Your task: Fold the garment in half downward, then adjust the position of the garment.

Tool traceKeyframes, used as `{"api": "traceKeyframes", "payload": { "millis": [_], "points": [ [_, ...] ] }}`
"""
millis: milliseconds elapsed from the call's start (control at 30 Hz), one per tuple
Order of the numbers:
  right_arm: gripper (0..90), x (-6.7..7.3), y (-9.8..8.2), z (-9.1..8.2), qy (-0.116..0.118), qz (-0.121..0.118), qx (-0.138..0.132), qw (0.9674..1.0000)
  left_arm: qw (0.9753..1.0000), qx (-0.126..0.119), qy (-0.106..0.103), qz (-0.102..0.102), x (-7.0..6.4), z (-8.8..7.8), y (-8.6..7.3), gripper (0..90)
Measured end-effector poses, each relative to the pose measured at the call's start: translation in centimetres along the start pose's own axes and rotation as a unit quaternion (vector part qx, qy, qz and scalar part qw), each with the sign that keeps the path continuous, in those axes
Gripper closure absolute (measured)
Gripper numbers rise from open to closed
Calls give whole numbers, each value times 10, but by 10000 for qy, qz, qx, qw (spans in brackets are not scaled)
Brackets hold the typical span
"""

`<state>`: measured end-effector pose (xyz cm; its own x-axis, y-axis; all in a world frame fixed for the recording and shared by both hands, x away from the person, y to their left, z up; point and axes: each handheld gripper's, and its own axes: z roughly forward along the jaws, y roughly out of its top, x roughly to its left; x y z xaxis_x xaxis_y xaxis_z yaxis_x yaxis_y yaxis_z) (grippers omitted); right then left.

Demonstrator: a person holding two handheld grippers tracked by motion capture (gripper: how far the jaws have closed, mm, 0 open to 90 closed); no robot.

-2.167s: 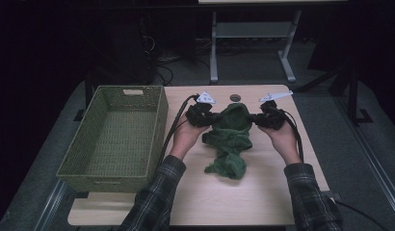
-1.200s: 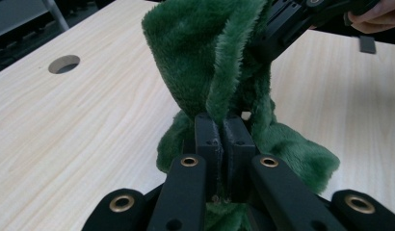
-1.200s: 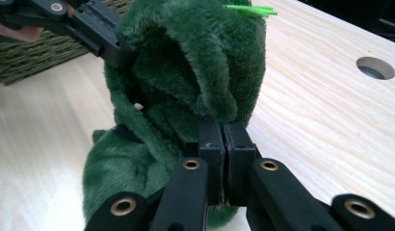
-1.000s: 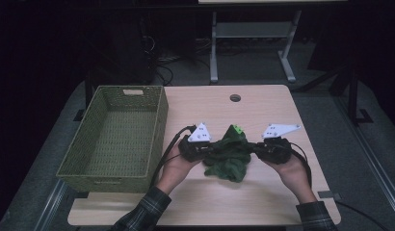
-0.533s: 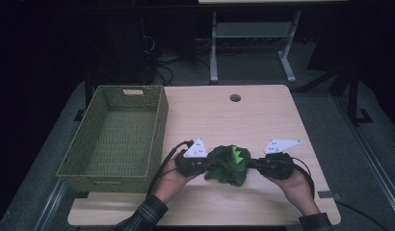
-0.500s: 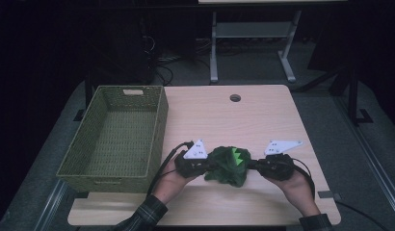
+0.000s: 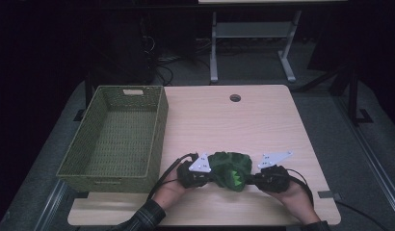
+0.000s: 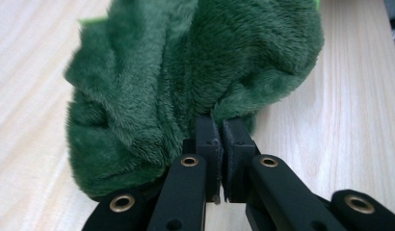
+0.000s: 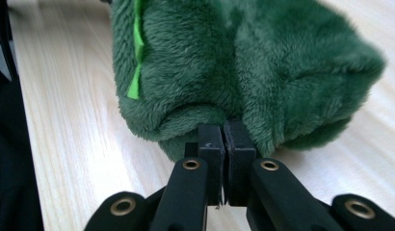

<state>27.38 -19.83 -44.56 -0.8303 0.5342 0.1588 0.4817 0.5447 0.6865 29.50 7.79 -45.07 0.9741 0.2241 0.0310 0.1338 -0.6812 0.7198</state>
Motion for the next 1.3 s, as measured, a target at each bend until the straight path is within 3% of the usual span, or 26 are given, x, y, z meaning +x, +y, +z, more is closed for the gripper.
{"api": "traceKeyframes", "payload": {
  "millis": [333,400,500,733,800,967,1100,1167,1300],
  "points": [
    [876,-3,-8,12,30,38,294,9996,9990,384,9,247,-2,8,-2,873],
    [843,-3,-8,12,33,-24,240,9997,9990,366,24,244,-2,8,-2,861],
    [741,-2,-6,5,117,34,84,9999,9996,266,30,133,-2,5,-1,762],
    [657,-3,-6,-14,126,95,-297,9994,10000,33,47,-58,-11,-8,4,611],
    [633,-3,-8,-20,116,134,-367,9992,10000,64,28,6,-14,-13,5,588],
    [625,-4,-14,-31,7,191,-403,9990,9999,-95,4,-105,-23,-23,6,549],
    [672,-5,-13,-39,-75,200,-512,9985,9995,-261,-60,-189,-24,-32,6,565],
    [720,-5,-8,-41,-102,159,-560,9983,9994,-298,1,-176,-23,-37,7,633],
    [812,-7,7,-39,-143,79,-566,9983,9982,-453,-2,-385,-15,-43,15,802]
  ]
}}
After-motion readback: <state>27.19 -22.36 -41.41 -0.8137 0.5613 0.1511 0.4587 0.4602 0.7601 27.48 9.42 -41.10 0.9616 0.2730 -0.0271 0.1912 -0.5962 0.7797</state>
